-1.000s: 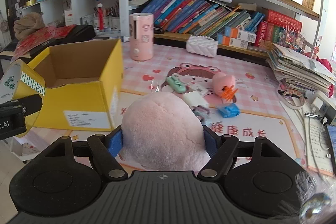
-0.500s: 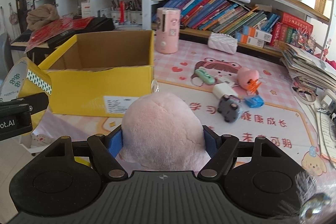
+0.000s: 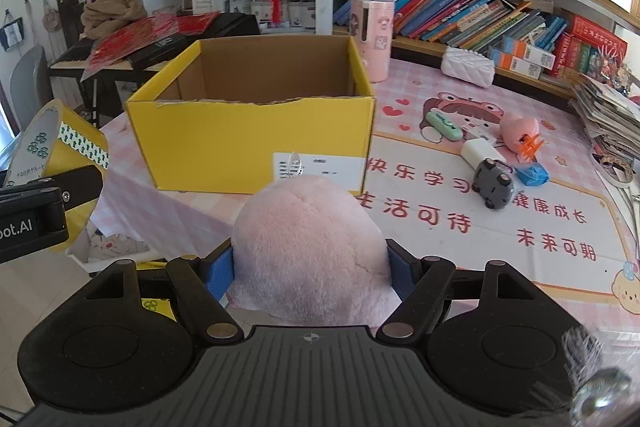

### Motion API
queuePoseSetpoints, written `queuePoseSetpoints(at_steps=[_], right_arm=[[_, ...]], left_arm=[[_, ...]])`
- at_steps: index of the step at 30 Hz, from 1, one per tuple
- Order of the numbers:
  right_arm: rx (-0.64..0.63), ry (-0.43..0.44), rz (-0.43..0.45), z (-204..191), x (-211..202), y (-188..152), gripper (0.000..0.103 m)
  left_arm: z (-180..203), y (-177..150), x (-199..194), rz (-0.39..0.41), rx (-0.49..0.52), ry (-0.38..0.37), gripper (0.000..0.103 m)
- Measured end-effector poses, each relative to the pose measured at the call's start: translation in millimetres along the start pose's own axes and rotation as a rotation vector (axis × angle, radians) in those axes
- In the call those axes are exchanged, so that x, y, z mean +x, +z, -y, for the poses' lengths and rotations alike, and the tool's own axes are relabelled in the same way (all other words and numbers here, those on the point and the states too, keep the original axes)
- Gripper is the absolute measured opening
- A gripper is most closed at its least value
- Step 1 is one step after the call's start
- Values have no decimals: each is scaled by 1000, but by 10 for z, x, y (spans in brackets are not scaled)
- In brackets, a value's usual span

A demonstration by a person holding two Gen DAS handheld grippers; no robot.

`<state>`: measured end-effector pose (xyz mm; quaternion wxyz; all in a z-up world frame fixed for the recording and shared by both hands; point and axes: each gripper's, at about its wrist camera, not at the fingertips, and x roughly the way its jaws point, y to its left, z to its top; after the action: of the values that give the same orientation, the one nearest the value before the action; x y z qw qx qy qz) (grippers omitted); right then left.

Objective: Organize objects
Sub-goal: 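Carry the tape roll and the pig toward the yellow cardboard box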

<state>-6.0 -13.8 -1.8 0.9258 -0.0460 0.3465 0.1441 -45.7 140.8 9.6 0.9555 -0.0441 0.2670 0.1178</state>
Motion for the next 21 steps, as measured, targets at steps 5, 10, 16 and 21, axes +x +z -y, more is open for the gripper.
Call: queuePoseSetpoints(at_steps=[5,10,16,21], right_arm=[[-17,11,0,-94,-11,-10,73],[-27,13,17,-128,-39,9,73],[-15,12,75,-98,-101,107,73],[12,22,160,-43,-156,330,73]], left_arm=[[-70,-9,-28,6,-8,2,87],[-75,20,-46,25,-3,-8,87],[-45,126,-56,69,10,-24,87],[2,324,-2,117,19,-42,87]])
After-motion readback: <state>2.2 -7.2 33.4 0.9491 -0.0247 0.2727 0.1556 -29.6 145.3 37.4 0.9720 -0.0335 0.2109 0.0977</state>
